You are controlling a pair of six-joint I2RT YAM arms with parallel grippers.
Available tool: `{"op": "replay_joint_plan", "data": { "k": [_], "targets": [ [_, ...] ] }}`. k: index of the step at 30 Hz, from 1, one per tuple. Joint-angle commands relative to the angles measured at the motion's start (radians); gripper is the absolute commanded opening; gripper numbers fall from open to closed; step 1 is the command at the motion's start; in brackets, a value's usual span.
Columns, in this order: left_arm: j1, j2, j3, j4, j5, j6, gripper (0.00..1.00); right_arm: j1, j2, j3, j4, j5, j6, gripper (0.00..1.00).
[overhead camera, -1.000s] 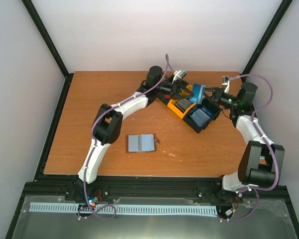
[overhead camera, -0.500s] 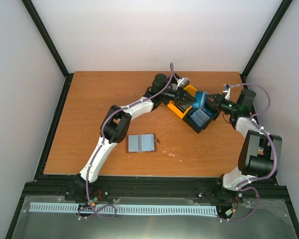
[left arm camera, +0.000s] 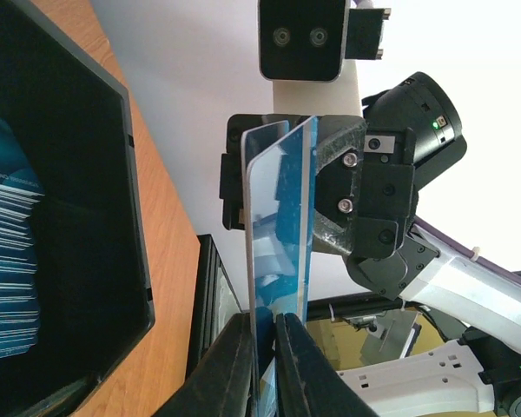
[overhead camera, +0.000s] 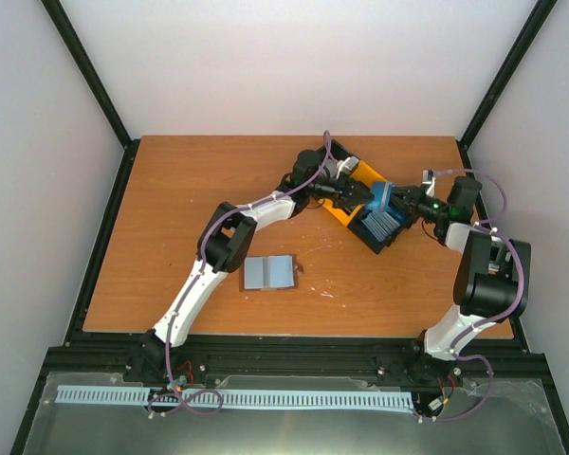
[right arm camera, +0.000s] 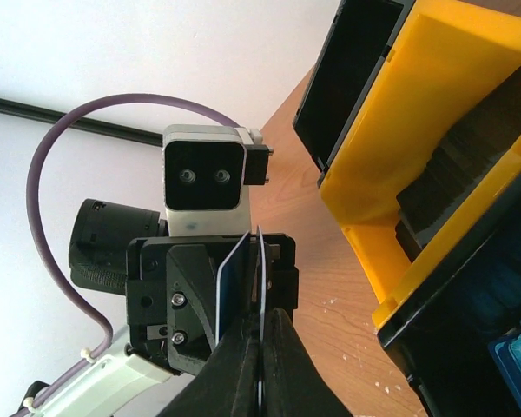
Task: Put the credit cards into the card holder
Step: Place the credit card in the storage box.
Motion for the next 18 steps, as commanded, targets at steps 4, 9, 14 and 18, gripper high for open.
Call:
{"op": "replay_joint_plan", "data": {
  "k": [4,9,14,18],
  "targets": [
    [0.014,0.016,0.032,0.042,-0.005,-0.013,0.09,-0.030,0.015,0.012,-0.007,0.006,-0.035,0.03],
    [0.017,0.023,0.015,0.040,-0.003,-0.010,0.08,-0.053,0.014,0.019,-0.043,0.014,-0.060,0.03],
    [0.018,0.034,0.024,0.040,-0.007,-0.009,0.02,-0.065,0.012,0.030,-0.081,0.020,-0.087,0.03],
    [0.021,0.036,0.020,0.018,-0.007,0.009,0.01,-0.091,0.004,0.036,-0.122,0.030,-0.114,0.03]
  ]
}}
